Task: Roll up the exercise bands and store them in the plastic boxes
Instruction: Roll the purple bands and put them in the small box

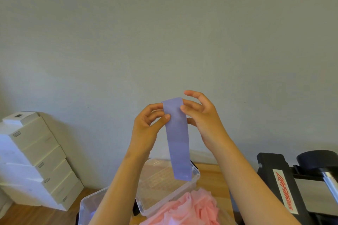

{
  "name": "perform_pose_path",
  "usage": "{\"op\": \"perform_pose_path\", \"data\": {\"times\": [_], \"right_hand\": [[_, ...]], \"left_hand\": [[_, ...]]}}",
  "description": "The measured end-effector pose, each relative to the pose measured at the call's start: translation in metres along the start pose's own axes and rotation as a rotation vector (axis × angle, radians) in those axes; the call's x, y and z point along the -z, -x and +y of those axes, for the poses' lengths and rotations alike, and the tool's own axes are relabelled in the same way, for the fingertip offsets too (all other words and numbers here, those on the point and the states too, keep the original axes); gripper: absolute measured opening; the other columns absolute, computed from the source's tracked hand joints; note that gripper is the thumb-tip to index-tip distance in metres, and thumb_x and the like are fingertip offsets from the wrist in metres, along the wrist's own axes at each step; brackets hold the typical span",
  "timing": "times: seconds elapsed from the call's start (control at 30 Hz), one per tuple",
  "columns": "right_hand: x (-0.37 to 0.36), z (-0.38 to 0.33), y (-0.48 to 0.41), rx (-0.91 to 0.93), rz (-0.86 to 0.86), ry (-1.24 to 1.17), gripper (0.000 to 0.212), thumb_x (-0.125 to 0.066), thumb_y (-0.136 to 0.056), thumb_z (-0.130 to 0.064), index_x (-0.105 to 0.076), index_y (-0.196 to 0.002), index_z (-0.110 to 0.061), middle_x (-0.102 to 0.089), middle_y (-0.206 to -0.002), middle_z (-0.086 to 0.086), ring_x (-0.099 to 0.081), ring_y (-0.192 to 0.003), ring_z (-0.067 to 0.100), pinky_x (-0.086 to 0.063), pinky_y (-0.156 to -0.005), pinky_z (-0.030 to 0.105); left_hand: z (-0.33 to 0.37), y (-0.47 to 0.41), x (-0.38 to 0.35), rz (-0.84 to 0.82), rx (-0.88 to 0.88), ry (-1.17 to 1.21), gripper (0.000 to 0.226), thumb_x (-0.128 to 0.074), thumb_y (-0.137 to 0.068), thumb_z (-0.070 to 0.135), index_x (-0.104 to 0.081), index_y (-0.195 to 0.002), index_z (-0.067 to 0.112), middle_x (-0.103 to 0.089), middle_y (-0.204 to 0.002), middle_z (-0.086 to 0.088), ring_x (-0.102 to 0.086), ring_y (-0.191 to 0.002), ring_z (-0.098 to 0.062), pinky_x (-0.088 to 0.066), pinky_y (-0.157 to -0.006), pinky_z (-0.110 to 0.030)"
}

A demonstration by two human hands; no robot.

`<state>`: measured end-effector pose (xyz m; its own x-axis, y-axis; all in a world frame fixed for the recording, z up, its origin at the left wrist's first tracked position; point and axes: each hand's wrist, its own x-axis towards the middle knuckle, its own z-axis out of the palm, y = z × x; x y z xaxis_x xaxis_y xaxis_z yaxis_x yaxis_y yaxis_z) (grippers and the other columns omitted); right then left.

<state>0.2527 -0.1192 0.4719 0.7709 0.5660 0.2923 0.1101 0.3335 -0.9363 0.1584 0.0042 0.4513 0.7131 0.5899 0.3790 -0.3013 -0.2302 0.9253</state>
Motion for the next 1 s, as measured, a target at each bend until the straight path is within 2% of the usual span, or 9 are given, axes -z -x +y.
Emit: {"op": "perform_pose_path", "data": {"times": [0.07, 0.17, 0.37, 0.5, 0.6, 0.7, 0.77, 0.9, 1.0], "right_hand": [[0.001, 0.0, 0.0, 0.028, 0.004, 0.027, 0.037, -0.059, -0.088, 0.0, -0.058, -0.118, -0.022, -0.071, -0.104, 0.004, -0.067, -0.099, 0.017, -0.057, -0.081, 0.036], [0.001, 0.003, 0.002, 0.034, -0.005, 0.001, 0.037, -0.059, -0.088, 0.0, -0.058, -0.118, -0.021, -0.072, -0.104, 0.005, -0.066, -0.102, 0.019, -0.055, -0.088, 0.037], [0.004, 0.002, 0.001, 0.048, -0.018, -0.008, 0.032, -0.057, -0.088, 0.005, -0.062, -0.112, -0.016, -0.072, -0.096, 0.009, -0.067, -0.096, 0.02, -0.056, -0.086, 0.03], [0.004, 0.004, 0.001, 0.055, -0.006, 0.06, 0.03, -0.06, -0.085, 0.005, -0.066, -0.104, -0.019, -0.07, -0.085, 0.001, -0.067, -0.085, 0.013, -0.057, -0.085, 0.034], [0.003, 0.004, 0.0, 0.072, -0.016, 0.117, 0.03, -0.064, -0.084, 0.001, -0.067, -0.101, -0.024, -0.068, -0.086, 0.001, -0.067, -0.082, 0.007, -0.056, -0.083, 0.03], [0.001, 0.003, 0.0, 0.124, -0.026, 0.172, 0.027, -0.066, -0.084, 0.0, -0.069, -0.094, -0.024, -0.068, -0.084, 0.002, -0.066, -0.081, 0.012, -0.057, -0.079, 0.028], [0.0, 0.001, -0.001, 0.13, -0.026, 0.164, 0.022, -0.065, -0.085, 0.0, -0.069, -0.09, -0.021, -0.068, -0.078, 0.002, -0.067, -0.075, 0.012, -0.058, -0.074, 0.027], [-0.002, -0.004, -0.004, 0.124, -0.018, 0.152, 0.017, -0.064, -0.086, -0.001, -0.07, -0.088, -0.017, -0.069, -0.075, 0.008, -0.065, -0.068, 0.014, -0.057, -0.069, 0.026], [-0.004, -0.007, -0.005, 0.131, -0.014, 0.152, 0.017, -0.065, -0.086, -0.002, -0.07, -0.088, -0.018, -0.069, -0.074, 0.007, -0.066, -0.069, 0.016, -0.058, -0.068, 0.026]], "left_hand": [[-0.002, 0.002, 0.002, -0.005, 0.009, 0.0, 0.026, -0.075, -0.082, 0.01, -0.058, -0.099, 0.019, -0.072, -0.103, -0.014, -0.068, -0.1, -0.024, -0.047, -0.09, -0.034], [-0.001, 0.003, 0.002, -0.042, 0.026, -0.028, 0.041, -0.078, -0.08, 0.017, -0.052, -0.112, 0.025, -0.075, -0.102, -0.002, -0.064, -0.111, -0.023, -0.045, -0.1, -0.042], [0.007, 0.001, -0.001, -0.027, -0.039, -0.01, 0.052, -0.072, -0.084, 0.007, -0.053, -0.128, 0.029, -0.074, -0.106, 0.005, -0.063, -0.113, -0.015, -0.044, -0.1, -0.028], [0.011, -0.004, -0.004, 0.008, -0.048, 0.048, 0.038, -0.07, -0.084, 0.002, -0.065, -0.115, 0.023, -0.073, -0.1, 0.011, -0.065, -0.103, -0.008, -0.051, -0.091, -0.026], [0.011, -0.005, -0.005, 0.029, -0.06, 0.048, 0.03, -0.069, -0.084, 0.0, -0.068, -0.105, 0.021, -0.073, -0.097, 0.008, -0.066, -0.097, -0.009, -0.051, -0.084, -0.024], [0.01, -0.006, -0.002, 0.037, -0.076, 0.016, 0.026, -0.069, -0.085, 0.001, -0.068, -0.102, 0.021, -0.074, -0.096, 0.0, -0.067, -0.098, -0.016, -0.051, -0.085, -0.028], [0.012, -0.007, -0.001, 0.049, -0.089, -0.015, 0.025, -0.07, -0.085, 0.003, -0.069, -0.101, 0.022, -0.075, -0.093, 0.001, -0.068, -0.1, -0.017, -0.051, -0.087, -0.027], [0.019, -0.008, 0.0, 0.113, -0.117, -0.066, 0.017, -0.069, -0.086, 0.006, -0.072, -0.089, 0.022, -0.074, -0.085, 0.011, -0.068, -0.09, -0.005, -0.049, -0.079, -0.014], [0.023, -0.01, 0.002, 0.137, -0.133, -0.099, 0.016, -0.067, -0.088, 0.006, -0.072, -0.084, 0.021, -0.074, -0.083, 0.012, -0.068, -0.086, -0.003, -0.049, -0.075, -0.012]]}}
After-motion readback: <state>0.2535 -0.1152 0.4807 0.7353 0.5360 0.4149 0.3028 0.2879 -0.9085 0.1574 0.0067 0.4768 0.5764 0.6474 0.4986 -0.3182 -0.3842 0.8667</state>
